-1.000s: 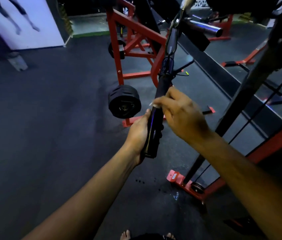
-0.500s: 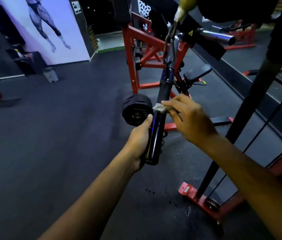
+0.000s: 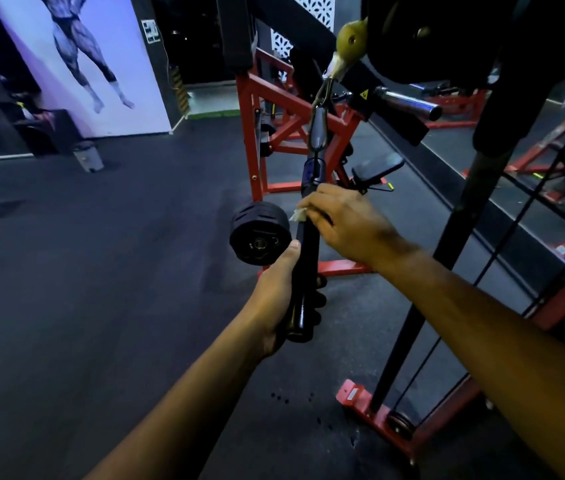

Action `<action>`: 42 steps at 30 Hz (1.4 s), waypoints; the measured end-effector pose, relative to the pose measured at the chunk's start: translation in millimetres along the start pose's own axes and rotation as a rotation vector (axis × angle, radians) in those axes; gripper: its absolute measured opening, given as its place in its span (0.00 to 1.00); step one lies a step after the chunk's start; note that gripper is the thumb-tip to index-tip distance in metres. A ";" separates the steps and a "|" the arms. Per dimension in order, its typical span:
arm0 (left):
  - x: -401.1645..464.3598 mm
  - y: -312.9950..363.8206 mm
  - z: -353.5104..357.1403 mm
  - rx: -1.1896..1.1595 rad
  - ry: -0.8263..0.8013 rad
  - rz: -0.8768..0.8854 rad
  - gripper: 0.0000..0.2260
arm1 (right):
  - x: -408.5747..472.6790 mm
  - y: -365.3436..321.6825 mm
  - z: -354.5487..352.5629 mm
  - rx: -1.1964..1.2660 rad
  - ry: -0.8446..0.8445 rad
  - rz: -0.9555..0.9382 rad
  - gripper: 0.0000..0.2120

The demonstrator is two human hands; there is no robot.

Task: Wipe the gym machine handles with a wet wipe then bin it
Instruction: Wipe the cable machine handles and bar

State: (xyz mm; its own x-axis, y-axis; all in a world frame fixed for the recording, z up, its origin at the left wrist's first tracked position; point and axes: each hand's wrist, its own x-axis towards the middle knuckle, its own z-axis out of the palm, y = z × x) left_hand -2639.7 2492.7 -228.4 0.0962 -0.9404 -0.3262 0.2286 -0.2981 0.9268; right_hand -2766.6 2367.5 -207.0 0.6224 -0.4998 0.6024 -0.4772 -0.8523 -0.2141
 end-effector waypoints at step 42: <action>10.7 -21.4 23.2 -0.118 0.078 0.063 0.26 | -33.2 -16.4 -4.5 0.095 -0.028 0.174 0.17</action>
State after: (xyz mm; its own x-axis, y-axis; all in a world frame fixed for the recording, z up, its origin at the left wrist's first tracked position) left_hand -2666.0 2485.3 -247.4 0.1881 -0.9396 -0.2860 0.3318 -0.2133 0.9189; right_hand -2782.3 2398.8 -220.0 0.5532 -0.6442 0.5283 -0.5195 -0.7625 -0.3857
